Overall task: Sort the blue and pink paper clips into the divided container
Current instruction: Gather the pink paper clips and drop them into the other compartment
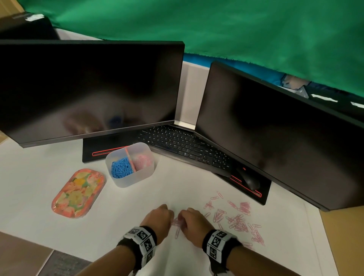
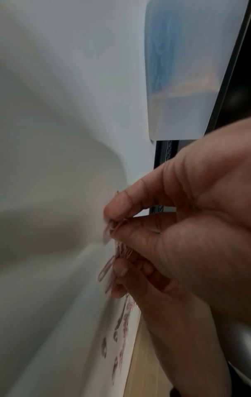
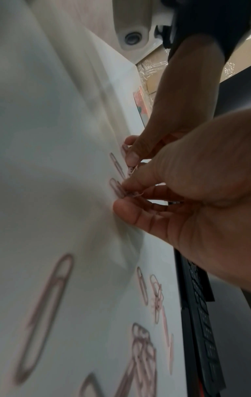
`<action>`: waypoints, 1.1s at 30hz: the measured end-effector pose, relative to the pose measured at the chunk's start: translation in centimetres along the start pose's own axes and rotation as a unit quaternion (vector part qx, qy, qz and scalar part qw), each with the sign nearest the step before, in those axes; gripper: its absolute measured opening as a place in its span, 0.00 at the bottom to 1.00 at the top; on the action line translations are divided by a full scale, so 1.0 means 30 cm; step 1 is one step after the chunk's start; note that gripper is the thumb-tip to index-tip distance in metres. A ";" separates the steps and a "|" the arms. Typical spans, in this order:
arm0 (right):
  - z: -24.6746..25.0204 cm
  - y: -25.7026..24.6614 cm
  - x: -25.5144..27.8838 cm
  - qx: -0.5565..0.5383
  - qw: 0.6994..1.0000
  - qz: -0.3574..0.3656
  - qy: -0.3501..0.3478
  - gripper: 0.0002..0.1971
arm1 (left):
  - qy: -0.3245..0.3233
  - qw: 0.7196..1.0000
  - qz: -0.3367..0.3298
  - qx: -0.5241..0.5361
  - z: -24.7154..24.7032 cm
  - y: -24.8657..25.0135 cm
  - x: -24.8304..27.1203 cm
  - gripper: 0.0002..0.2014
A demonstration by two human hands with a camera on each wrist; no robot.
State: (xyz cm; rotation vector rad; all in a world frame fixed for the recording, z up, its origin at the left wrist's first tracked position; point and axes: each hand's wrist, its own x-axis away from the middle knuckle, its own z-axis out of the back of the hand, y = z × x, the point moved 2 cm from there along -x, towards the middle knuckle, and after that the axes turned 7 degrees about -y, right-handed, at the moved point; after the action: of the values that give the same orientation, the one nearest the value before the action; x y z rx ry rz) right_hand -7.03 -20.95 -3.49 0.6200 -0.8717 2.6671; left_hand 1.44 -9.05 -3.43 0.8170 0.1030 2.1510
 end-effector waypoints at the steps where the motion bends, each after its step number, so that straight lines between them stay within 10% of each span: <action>1: 0.003 -0.003 -0.004 0.003 1.000 -0.004 0.002 0.09 | -0.004 1.000 0.002 -0.010 0.002 0.001 -0.004 0.07; 11: 0.046 -0.001 -0.039 -0.015 0.997 -0.070 -0.019 0.04 | -0.006 0.999 0.013 0.043 0.035 -0.033 0.003 0.04; 22: 0.077 -0.010 -0.079 -0.007 0.988 -0.132 -0.078 0.06 | 0.171 0.961 0.036 0.212 0.328 -0.117 0.018 0.11; 33: 0.106 -0.063 -0.116 0.017 0.988 -0.117 -0.102 0.03 | 0.186 0.963 0.140 0.136 0.603 -0.250 -0.076 0.07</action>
State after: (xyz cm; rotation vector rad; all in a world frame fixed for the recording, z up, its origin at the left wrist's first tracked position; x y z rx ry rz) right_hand -2.30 -21.82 -1.88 0.9548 -0.7532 2.4428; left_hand 18.10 -9.22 7.12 0.5920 0.5146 2.5789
